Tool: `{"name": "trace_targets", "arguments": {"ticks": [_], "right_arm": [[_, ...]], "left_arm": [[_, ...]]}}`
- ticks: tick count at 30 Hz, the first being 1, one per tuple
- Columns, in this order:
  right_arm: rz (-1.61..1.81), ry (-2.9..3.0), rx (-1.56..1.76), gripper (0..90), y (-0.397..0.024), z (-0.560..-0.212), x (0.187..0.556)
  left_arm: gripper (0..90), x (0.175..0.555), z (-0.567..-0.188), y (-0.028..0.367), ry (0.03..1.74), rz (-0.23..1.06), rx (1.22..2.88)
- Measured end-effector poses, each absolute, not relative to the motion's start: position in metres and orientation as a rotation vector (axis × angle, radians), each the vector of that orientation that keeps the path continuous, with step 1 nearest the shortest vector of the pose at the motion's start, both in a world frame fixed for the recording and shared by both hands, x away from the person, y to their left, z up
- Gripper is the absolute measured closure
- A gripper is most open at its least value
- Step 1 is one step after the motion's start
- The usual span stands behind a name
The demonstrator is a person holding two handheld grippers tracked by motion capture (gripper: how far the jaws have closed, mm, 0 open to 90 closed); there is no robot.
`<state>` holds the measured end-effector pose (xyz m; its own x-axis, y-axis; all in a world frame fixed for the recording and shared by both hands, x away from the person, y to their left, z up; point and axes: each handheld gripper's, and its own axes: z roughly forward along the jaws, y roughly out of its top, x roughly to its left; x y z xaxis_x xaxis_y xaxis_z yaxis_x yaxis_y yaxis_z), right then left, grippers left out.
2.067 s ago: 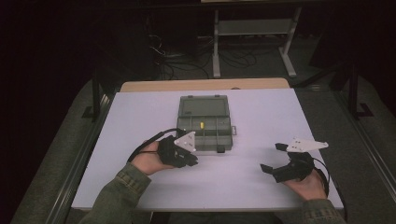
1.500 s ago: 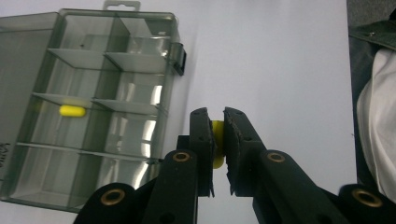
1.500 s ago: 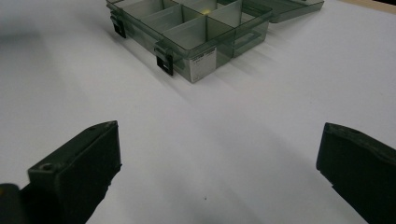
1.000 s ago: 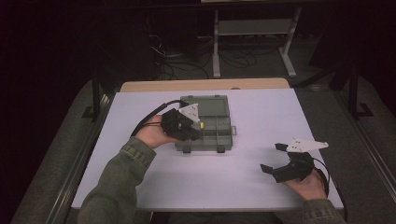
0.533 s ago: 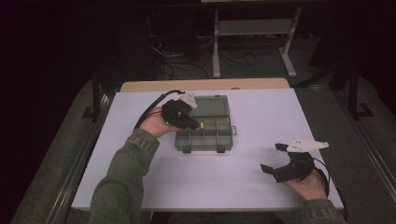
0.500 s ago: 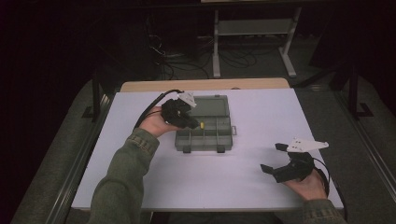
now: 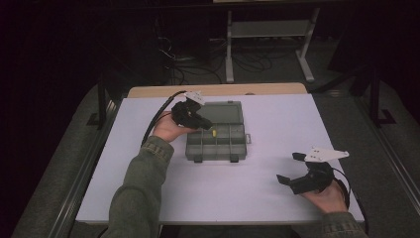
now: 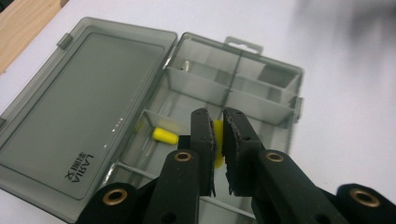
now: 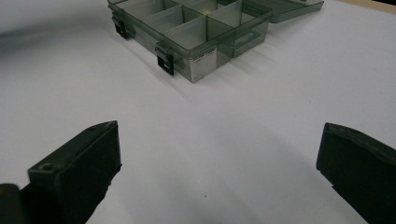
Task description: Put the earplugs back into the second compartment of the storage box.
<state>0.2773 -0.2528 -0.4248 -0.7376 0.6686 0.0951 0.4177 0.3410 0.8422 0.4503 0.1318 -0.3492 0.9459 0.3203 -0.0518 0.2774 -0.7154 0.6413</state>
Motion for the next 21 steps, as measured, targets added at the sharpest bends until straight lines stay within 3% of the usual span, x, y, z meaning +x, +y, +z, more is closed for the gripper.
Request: {"name": "trace_targets", "arguments": {"ticks": [21], "right_arm": [[1.339,2.342,0.984,0.0,-0.254,-0.426,0.274]], "left_arm": [[83.2,0.466,-0.389,0.122,0.511,0.086,2.390]]}}
